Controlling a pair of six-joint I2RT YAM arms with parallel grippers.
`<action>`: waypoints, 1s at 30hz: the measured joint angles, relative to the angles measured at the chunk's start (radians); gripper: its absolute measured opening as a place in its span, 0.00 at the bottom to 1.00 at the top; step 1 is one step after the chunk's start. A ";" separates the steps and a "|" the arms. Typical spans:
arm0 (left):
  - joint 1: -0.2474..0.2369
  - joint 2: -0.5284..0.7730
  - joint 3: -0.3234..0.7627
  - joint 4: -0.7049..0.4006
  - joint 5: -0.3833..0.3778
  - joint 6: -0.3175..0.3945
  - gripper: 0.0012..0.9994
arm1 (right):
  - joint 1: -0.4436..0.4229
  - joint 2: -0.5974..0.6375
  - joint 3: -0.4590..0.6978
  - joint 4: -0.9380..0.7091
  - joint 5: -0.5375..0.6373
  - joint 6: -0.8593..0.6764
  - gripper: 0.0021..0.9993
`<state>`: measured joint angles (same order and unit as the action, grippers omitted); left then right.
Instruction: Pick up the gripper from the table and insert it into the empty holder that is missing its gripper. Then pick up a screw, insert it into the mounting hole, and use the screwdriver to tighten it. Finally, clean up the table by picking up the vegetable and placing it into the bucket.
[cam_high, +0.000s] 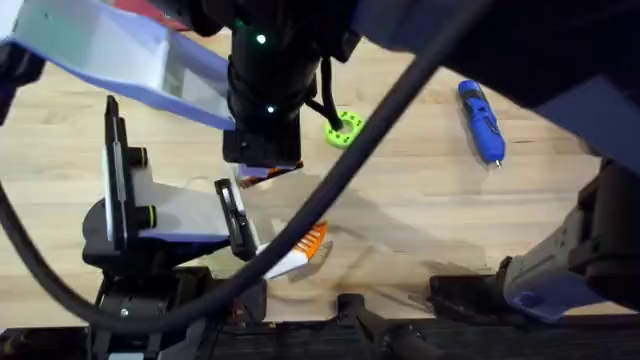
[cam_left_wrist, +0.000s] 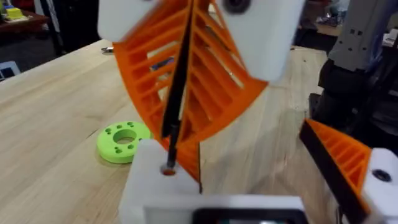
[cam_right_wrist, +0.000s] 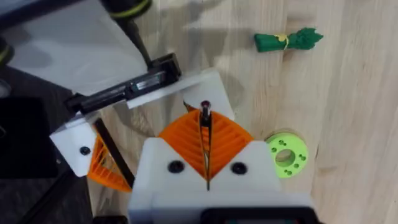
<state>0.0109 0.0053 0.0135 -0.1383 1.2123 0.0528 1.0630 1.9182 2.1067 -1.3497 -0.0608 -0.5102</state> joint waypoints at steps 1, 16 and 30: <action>0.000 0.000 0.000 0.000 0.000 0.000 0.99 | 0.000 0.000 0.000 0.000 0.000 0.000 0.00; 0.000 0.000 0.000 0.000 0.000 0.000 0.99 | 0.000 0.036 0.000 0.004 0.000 0.000 0.00; 0.000 0.000 0.000 0.000 0.000 0.000 0.99 | 0.000 0.037 0.000 0.004 0.000 0.000 0.00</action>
<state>0.0109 0.0051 0.0135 -0.1383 1.2122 0.0528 1.0630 1.9549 2.1067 -1.3460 -0.0608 -0.5102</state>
